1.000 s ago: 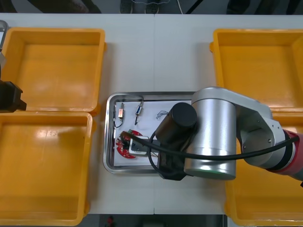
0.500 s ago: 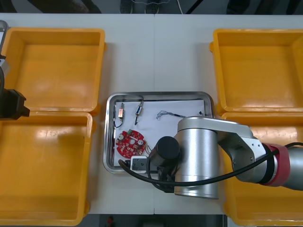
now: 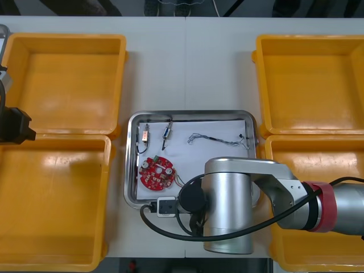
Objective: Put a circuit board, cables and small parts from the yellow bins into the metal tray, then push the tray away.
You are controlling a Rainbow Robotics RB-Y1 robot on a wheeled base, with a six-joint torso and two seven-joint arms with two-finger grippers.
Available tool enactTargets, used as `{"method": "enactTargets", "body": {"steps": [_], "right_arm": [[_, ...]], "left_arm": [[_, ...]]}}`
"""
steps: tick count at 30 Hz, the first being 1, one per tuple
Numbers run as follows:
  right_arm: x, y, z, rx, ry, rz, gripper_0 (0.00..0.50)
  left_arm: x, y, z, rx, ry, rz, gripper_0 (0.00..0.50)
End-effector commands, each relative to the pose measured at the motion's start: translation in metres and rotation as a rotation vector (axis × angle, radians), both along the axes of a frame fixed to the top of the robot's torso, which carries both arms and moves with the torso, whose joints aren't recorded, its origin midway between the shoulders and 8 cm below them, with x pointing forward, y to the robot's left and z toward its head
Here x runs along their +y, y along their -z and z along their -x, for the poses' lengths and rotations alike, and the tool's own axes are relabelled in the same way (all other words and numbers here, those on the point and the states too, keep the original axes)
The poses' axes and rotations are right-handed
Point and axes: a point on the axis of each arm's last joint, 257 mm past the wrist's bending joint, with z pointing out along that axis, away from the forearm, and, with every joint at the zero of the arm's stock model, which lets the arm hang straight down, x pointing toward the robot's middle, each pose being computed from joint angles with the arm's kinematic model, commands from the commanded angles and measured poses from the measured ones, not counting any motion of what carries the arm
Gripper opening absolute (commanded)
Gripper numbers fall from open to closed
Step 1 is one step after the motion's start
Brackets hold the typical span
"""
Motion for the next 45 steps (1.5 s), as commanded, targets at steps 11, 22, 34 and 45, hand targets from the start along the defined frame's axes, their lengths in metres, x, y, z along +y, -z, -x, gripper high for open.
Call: {"method": "enactTargets", "body": {"steps": [11, 22, 34, 45], "right_arm": [[0.023, -0.002, -0.004, -0.033, -0.009, -0.034, 0.313], [0.027, -0.012, -0.016, -0.084, -0.009, -0.042, 0.000], [0.023, -0.035, -0.054, -0.177, -0.007, -0.011, 0.000], [0.024, -0.056, -0.085, -0.245, 0.001, 0.015, 0.000]], "left_arm": [[0.002, -0.012, -0.001, -0.041, 0.049, -0.026, 0.500], [0.002, -0.012, -0.001, -0.041, 0.049, -0.026, 0.500], [0.002, -0.012, -0.001, -0.041, 0.049, -0.026, 0.500], [0.002, -0.012, -0.001, -0.041, 0.049, -0.026, 0.500]]}}
